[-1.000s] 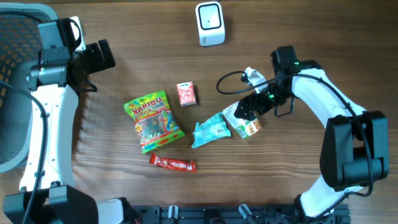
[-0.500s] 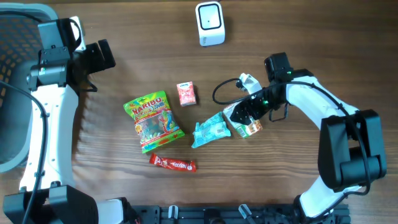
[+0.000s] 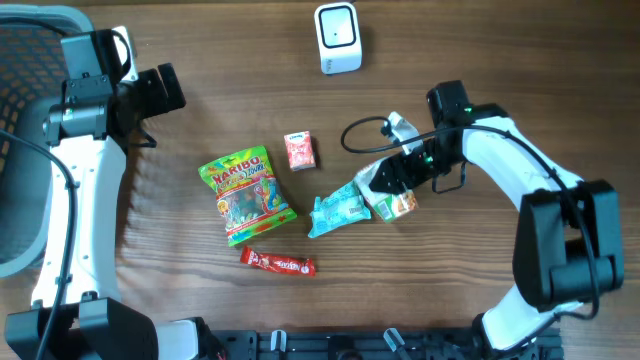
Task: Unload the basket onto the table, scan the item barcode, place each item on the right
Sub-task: 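Hold the cup in front of the white scanner with the right gripper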
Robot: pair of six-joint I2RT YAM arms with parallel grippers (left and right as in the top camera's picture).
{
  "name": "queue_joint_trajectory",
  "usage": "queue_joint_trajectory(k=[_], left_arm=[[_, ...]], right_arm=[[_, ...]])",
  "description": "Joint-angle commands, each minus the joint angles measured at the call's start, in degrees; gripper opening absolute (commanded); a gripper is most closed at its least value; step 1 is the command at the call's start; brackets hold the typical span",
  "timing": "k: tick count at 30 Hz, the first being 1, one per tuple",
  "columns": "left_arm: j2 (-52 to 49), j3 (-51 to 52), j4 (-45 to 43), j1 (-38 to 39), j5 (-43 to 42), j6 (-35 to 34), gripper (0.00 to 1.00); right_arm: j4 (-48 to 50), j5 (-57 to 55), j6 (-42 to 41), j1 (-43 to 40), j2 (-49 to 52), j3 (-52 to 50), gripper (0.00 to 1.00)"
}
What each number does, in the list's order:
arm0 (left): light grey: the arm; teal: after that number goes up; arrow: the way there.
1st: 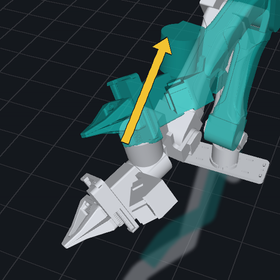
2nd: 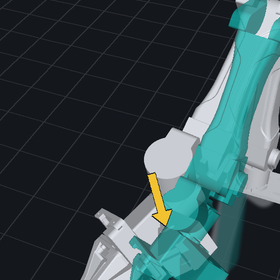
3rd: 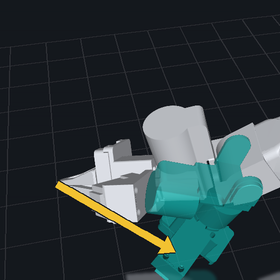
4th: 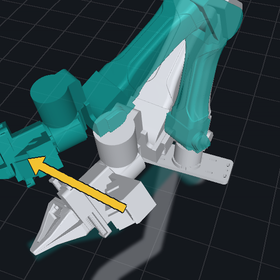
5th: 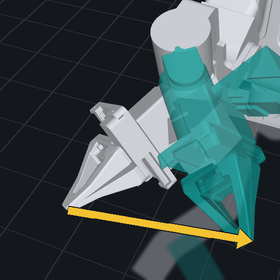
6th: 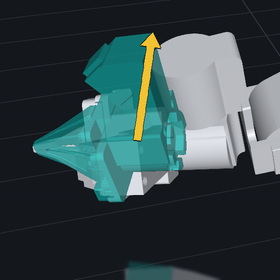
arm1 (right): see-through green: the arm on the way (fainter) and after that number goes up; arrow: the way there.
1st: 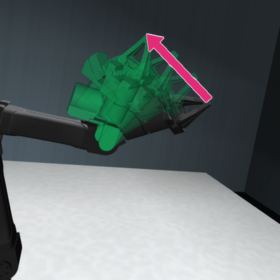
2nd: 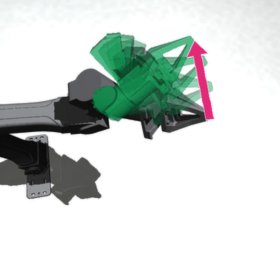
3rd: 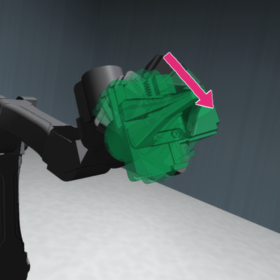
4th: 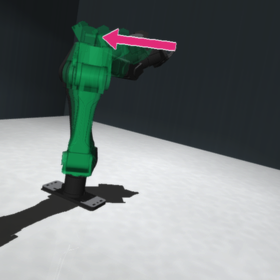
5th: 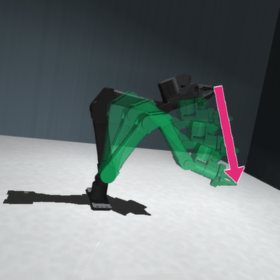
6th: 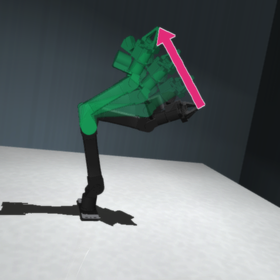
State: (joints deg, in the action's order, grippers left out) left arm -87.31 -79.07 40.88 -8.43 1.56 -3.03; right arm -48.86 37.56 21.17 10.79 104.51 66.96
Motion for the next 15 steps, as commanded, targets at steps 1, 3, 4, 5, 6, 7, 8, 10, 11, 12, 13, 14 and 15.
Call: queue_joint_trajectory(k=[1,3,4,5,6,7,8,10,11,12,13,14,15], left_arm=[[0.52,-0.44,-0.13,-0.48,-0.48,0.9,1.0],[0.52,-0.44,-0.13,-0.48,-0.48,0.9,1.0],[0.52,-0.44,-0.13,-0.48,-0.46,0.9,1.0],[0.52,-0.44,-0.13,-0.48,-0.48,0.9,1.0],[0.52,-0.44,-0.13,-0.48,-0.46,0.9,1.0],[0.52,-0.44,-0.13,-0.48,-0.48,0.9,1.0],[0.52,-0.44,-0.13,-0.48,-0.46,0.9,1.0],[0.52,-0.44,-0.13,-0.48,-0.48,0.9,1.0],[0.52,-0.44,-0.13,-0.48,-0.46,0.9,1.0],[0.52,-0.44,-0.13,-0.48,-0.46,0.9,1.0],[0.52,-0.44,-0.13,-0.48,-0.48,0.9,1.0],[0.52,-0.44,-0.13,-0.48,-0.48,0.9,1.0],[0.52,-0.44,-0.13,-0.48,-0.46,0.9,1.0]], right_arm=[[-0.17,11.72,-3.93,-0.76,-7.74,2.21,0.69],[0.09,16.02,-8.07,-2.45,-11.58,2.21,0.69],[0.22,17.11,-9.7,-3.06,-12.57,2.21,0.69],[0.55,18.58,-12.37,-4.24,-14.03,2.21,0.69],[1.29,20.44,-16.28,-5.6,-15.15,2.21,0.69],[1.77,22.16,-19.45,-6.71,-15.78,2.19,0.7],[2.38,24.74,-21.97,-7.78,-16.09,2.19,0.69],[5.42,37.0,-27.34,-10.34,-16.11,1.92,0.7],[7.21,38.75,-29.18,-10.62,-16.13,1.92,0.7],[7.76,38.75,-29.24,-10.62,-16.13,1.92,0.7],[7.93,38.34,-29.18,-10.62,-16.13,1.92,0.7],[7.91,37.42,-29.18,-10.62,-16.13,1.92,0.69],[7.91,35.47,-28.92,-10.6,-16.13,1.92,0.69]])
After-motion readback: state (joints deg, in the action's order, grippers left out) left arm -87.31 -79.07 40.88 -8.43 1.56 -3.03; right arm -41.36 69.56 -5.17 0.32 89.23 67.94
